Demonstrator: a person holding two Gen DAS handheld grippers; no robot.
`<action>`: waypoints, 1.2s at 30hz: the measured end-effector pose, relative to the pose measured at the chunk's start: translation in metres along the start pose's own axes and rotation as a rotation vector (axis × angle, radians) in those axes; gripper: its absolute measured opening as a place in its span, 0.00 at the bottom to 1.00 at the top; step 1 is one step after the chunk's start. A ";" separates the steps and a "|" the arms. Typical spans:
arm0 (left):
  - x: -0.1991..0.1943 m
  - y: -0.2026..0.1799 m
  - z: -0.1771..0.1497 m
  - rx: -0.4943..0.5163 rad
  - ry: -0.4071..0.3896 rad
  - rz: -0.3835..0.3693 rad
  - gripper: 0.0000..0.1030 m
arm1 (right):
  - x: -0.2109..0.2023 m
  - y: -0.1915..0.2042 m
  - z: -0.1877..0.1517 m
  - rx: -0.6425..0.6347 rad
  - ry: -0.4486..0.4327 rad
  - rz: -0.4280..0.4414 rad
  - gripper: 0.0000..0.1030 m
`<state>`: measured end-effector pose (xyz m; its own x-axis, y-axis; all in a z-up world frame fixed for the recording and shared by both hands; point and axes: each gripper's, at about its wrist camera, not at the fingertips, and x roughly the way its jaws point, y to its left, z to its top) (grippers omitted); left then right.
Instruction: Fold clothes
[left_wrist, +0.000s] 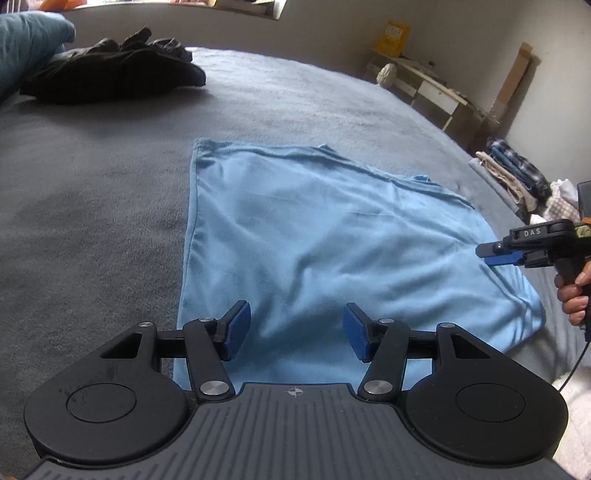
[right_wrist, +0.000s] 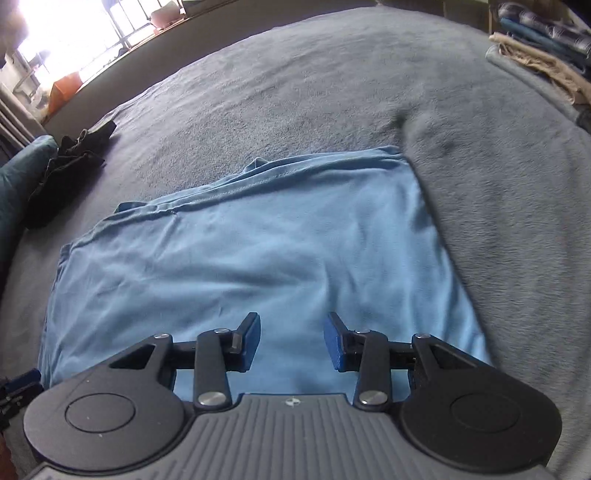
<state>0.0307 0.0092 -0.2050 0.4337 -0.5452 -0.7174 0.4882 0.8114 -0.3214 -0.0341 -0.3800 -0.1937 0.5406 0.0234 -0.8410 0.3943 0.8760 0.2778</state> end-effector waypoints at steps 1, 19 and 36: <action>0.001 -0.002 -0.003 0.006 0.006 0.009 0.54 | 0.007 -0.002 0.004 0.040 -0.009 -0.016 0.39; 0.002 -0.005 -0.010 0.015 0.009 0.038 0.56 | 0.033 0.022 0.058 0.128 -0.177 -0.146 0.41; 0.006 -0.026 0.002 0.048 0.100 0.167 0.64 | -0.031 0.111 -0.043 -0.350 -0.169 0.015 0.42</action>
<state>0.0219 -0.0158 -0.2002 0.4352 -0.3783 -0.8170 0.4526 0.8764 -0.1647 -0.0397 -0.2630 -0.1566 0.6709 -0.0164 -0.7413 0.1235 0.9883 0.0899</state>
